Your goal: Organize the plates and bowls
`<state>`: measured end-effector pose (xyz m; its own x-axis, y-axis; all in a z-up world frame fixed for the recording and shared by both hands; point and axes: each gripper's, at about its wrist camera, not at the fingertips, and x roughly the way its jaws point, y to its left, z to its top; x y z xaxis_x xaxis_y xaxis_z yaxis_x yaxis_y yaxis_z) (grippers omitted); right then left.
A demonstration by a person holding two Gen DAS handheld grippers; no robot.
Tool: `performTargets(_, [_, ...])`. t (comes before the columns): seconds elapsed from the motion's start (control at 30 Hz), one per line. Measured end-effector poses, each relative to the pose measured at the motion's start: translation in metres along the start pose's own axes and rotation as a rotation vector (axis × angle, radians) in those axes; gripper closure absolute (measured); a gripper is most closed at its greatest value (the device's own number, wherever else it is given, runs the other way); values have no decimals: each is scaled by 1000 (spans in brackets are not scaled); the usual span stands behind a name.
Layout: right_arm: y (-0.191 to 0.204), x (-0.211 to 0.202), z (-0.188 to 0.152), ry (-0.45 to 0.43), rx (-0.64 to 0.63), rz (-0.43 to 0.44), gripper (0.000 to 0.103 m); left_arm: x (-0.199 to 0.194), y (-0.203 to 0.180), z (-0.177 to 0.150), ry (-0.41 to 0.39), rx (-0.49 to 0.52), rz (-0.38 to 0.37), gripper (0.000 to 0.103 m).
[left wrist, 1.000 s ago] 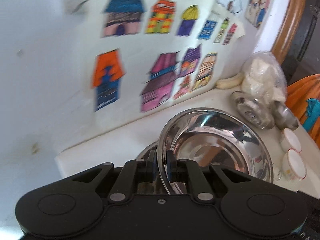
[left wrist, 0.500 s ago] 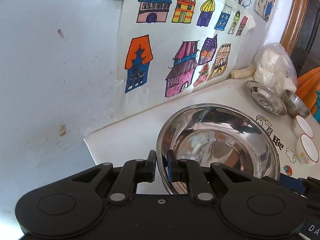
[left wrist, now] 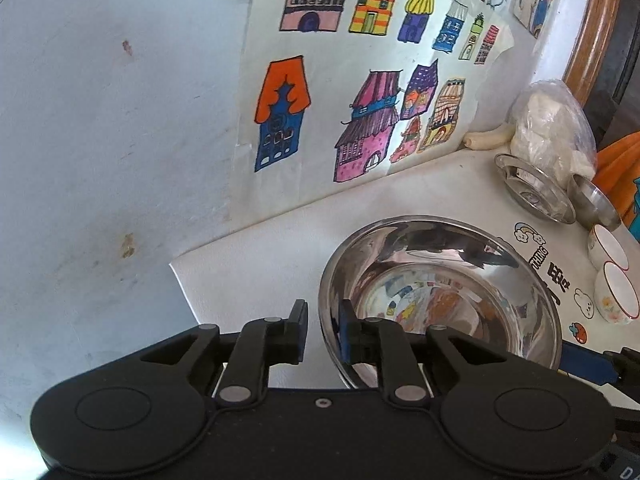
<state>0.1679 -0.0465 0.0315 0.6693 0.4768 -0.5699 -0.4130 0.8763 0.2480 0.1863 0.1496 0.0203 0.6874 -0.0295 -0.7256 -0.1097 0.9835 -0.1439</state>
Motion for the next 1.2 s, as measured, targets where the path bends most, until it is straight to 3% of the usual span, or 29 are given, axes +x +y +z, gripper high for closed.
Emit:
performTargets(0.1, [-1,-3,0,-14,8,9,33,-1,1,1,2,-9,3,84])
performTargets(0.23, [-1,-12,3,-55,1,18,22,-4,0,3,-9,-13,4,82])
performTargets(0.33, [-3,-17,5,-73,5,18,17,-9,-2,6,-24,-13,3,67])
performTargets(0.6, [-22,-30,6,-129,62,12,1,-25,-25,17,-103,31,4,7])
performTargets(0.67, [-29,-36,6,-162,82,1,0,-29,-34,21,-130,47,5,1])
performTargets(0.9, [-67,-68,14,-307,151,-78,0,-31,-66,41,-163,103,16,1])
performTargets(1.2, [-117,-79,47,-322,50,-241,0,-11,-123,81,-214,187,13,1])
